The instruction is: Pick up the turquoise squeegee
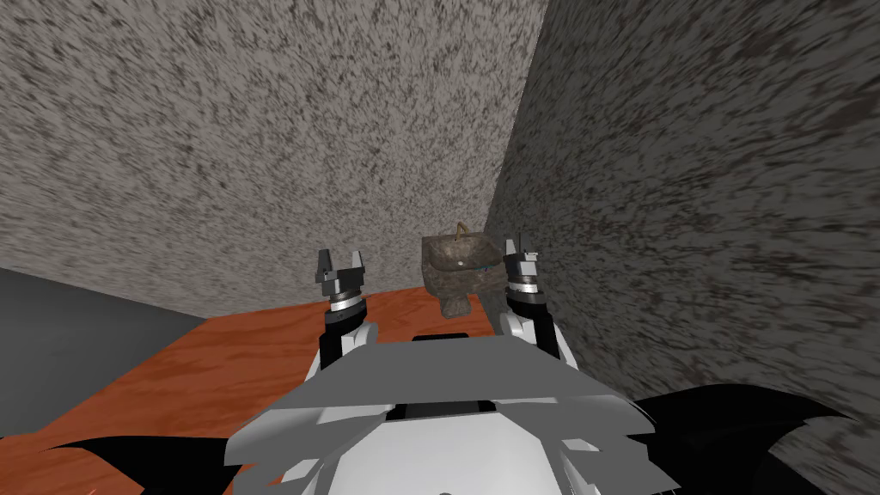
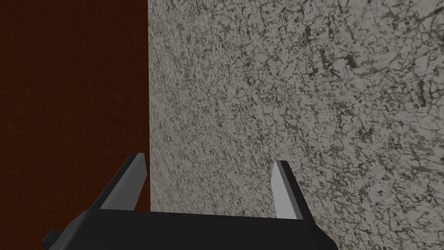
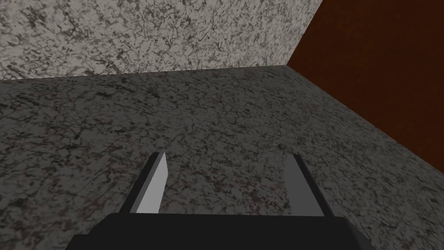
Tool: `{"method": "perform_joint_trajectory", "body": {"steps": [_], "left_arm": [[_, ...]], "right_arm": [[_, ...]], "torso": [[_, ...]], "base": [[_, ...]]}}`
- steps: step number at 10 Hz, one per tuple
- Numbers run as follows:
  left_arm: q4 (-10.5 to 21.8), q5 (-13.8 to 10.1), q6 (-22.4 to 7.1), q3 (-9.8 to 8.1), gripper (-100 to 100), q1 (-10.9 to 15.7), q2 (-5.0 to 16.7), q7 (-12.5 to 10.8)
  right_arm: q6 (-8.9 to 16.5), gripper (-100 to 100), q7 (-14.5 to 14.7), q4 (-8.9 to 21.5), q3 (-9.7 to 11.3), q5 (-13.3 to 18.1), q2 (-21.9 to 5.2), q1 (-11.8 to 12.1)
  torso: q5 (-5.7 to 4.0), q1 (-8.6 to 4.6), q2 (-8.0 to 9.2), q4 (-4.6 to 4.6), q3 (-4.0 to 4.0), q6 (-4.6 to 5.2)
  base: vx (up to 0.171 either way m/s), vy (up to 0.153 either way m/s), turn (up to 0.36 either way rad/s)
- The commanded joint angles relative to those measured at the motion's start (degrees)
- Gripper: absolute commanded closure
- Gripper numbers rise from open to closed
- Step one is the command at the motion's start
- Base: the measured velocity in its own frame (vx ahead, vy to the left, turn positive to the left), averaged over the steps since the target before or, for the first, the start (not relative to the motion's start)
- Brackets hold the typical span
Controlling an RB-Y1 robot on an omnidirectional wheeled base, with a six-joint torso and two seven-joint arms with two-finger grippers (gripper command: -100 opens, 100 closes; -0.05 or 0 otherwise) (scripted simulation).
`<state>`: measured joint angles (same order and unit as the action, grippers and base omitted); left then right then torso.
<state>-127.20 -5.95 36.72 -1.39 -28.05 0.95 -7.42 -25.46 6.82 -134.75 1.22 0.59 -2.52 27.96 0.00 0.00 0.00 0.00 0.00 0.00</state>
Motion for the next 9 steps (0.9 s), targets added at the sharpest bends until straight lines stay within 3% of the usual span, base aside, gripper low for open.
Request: {"method": "perform_joint_trajectory", "body": {"steps": [1,9], "left_arm": [[0.0,0.0,0.0,0.0,0,0.0,0.0,0.0],[0.0,0.0,0.0,0.0,0,0.0,0.0,0.0]], "right_arm": [[0.2,-100,0.7,1.1,0.5,2.0,-2.9,-0.6],[1.7,-100,4.8,6.5,3.1,13.6,-15.3,-3.5]], "torso": [[0.0,0.0,0.0,0.0,0.0,0.0],[0.03,0.13,0.0,0.0,0.0,0.0]], "base": [[0.002,0.015,-0.067],[0.001,0.037,-0.086]]}}
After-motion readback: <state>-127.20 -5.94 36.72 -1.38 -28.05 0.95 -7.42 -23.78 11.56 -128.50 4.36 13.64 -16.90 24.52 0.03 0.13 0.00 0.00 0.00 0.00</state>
